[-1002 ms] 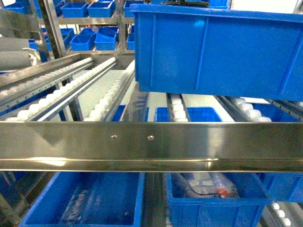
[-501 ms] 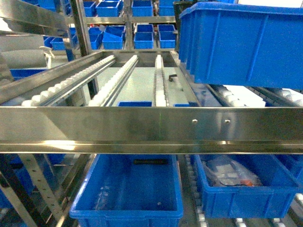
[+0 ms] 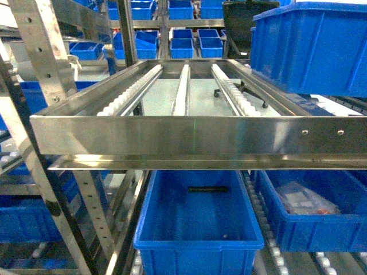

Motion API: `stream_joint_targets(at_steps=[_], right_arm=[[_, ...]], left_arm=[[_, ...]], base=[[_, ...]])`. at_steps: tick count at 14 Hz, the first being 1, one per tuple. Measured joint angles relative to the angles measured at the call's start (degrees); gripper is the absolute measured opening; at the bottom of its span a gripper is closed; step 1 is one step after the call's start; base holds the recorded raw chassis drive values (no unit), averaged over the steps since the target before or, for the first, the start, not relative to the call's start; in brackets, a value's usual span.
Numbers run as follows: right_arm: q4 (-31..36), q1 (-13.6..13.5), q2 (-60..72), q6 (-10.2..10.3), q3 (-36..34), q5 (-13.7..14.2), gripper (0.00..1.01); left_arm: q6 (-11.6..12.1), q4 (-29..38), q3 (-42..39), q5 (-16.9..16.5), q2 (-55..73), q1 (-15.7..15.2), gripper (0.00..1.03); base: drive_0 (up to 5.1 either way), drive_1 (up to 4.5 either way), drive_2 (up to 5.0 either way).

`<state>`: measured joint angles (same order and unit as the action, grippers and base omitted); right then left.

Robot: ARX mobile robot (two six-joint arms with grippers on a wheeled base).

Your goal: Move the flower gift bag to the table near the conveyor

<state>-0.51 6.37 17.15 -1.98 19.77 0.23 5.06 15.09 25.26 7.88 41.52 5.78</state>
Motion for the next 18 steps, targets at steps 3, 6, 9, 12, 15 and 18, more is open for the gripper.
stream_joint_targets(at_steps=[3,6,9,12,15,18], right_arm=[[0.0,0.0,0.0,0.0,0.0,0.0,0.02],[0.2,0.0,0.0,0.0,0.0,0.0,0.02],[0.0,0.0,0.0,0.0,0.0,0.0,0.02],[0.2,0.0,0.0,0.0,0.0,0.0,0.02],[0.2,0.0,-0.1,0.0,0.0,0.0,0.02],[0.0,0.0,-0.1,0.0,0.0,0.0,0.02]], left_arm=[[0.0,0.0,0.0,0.0,0.0,0.0,0.02],[0.0,0.2,0.0,0.0,0.0,0.0,0.02],[0.0,-0.1,0.0,0.0,0.1,0.0,0.02],[0.0,0.1,0.0,0.0,0.0,0.0,0.02],[0.0,0.0,0.0,0.0,0.0,0.0,0.02],[0.0,0.0,0.0,0.0,0.0,0.0,0.02]], base=[[-4.7,0.79,3.9],[-4.7,0.72,3.8],[-4.7,0.78,3.9],[-4.5,0.93,4.0],[-4.7,0.80,3.9],[-4.7,0.78,3.9]])
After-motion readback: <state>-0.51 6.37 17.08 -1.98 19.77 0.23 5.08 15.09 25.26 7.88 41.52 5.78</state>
